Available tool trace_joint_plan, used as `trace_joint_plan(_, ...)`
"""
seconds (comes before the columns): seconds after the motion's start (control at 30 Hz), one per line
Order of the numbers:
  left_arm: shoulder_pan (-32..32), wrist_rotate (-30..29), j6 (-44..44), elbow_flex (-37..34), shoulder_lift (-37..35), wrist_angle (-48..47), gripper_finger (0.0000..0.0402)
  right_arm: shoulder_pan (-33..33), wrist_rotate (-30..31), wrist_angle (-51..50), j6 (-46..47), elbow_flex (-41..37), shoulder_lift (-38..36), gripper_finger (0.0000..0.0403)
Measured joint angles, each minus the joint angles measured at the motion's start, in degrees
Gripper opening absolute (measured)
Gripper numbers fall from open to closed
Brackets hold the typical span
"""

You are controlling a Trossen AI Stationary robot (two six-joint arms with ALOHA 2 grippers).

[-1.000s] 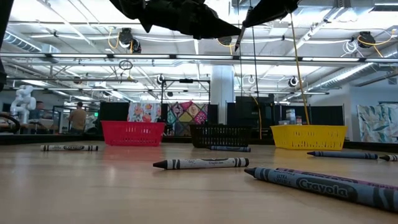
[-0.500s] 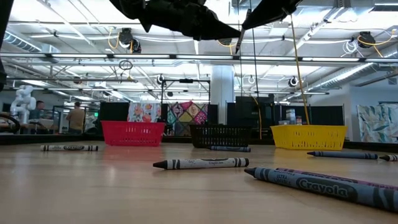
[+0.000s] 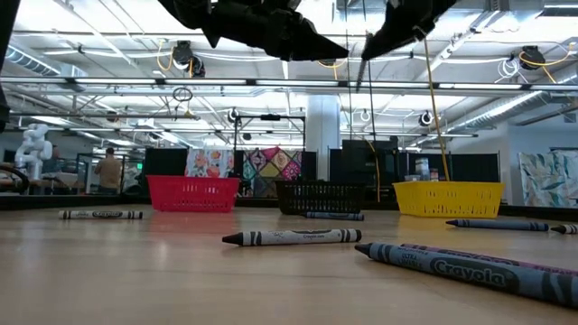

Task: Sort crayons
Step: Put the black crayon into the yellow bin

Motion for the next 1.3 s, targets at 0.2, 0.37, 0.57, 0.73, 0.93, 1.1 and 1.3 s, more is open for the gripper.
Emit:
trace_joint_plan(0.2, 0.10, 0.14, 0.04, 0.00, 0.00, -0.24, 0.0000, -3.20, 0.83, -7.82, 7.14, 0.00, 0.02, 0.0000)
trace_joint_plan(0.37, 0.10, -0.45, 0.07, 0.00, 0.00, -1.61, 0.0000, -6.47, 0.81, -12.29, 12.92, 0.01, 0.01, 0.0000)
trace_joint_plan(0.57, 0.08, -1.30, -0.18, 0.00, 0.00, -2.16, 0.0000, -10.74, -0.54, -19.45, 17.14, 0.02, 0.26, 0.0000)
trace_joint_plan(0.73, 0.02, -3.48, -0.52, 0.00, 0.00, -2.23, 0.0000, -14.57, -6.10, -24.03, 18.49, 0.00, 2.03, 0.0000)
trace_joint_plan(0.93, -0.47, -13.56, -0.50, 0.00, 0.00, -3.25, 0.0000, -18.47, -11.72, -27.90, 16.53, 0.00, 6.29, 0.0000)
trace_joint_plan(1.1, -0.41, -19.33, -0.48, 0.00, 0.00, -5.86, 0.0000, -21.81, -16.24, -30.01, 13.44, 0.00, 10.43, 0.0000)
trace_joint_plan(1.3, -0.41, -22.37, -0.42, 0.00, 0.00, -8.10, 0.0000, -25.05, -19.16, -33.26, 10.46, 0.00, 16.02, 0.0000)
